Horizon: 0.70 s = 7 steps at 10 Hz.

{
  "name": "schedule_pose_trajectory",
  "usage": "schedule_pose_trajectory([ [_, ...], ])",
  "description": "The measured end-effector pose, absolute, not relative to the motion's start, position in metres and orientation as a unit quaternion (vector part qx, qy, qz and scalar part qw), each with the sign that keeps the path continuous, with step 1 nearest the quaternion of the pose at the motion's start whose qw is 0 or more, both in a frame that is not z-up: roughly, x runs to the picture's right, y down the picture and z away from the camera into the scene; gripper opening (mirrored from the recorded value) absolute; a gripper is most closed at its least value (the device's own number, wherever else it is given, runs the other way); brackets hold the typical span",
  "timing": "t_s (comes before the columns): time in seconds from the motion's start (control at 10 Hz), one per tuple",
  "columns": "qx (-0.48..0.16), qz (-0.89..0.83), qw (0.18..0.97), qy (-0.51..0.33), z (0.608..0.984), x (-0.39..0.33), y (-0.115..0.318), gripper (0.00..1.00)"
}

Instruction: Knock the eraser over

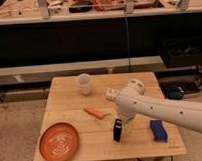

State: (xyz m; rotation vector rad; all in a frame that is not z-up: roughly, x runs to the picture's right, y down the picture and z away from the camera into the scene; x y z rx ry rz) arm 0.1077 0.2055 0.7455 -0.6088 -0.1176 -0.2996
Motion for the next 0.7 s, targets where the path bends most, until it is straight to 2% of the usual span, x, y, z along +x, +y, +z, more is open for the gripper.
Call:
schedule_pose_trajectory([
  [0.7, -0.294, -0.166, 0.938, -0.074, 0.747, 0.069, 0.216, 0.8],
])
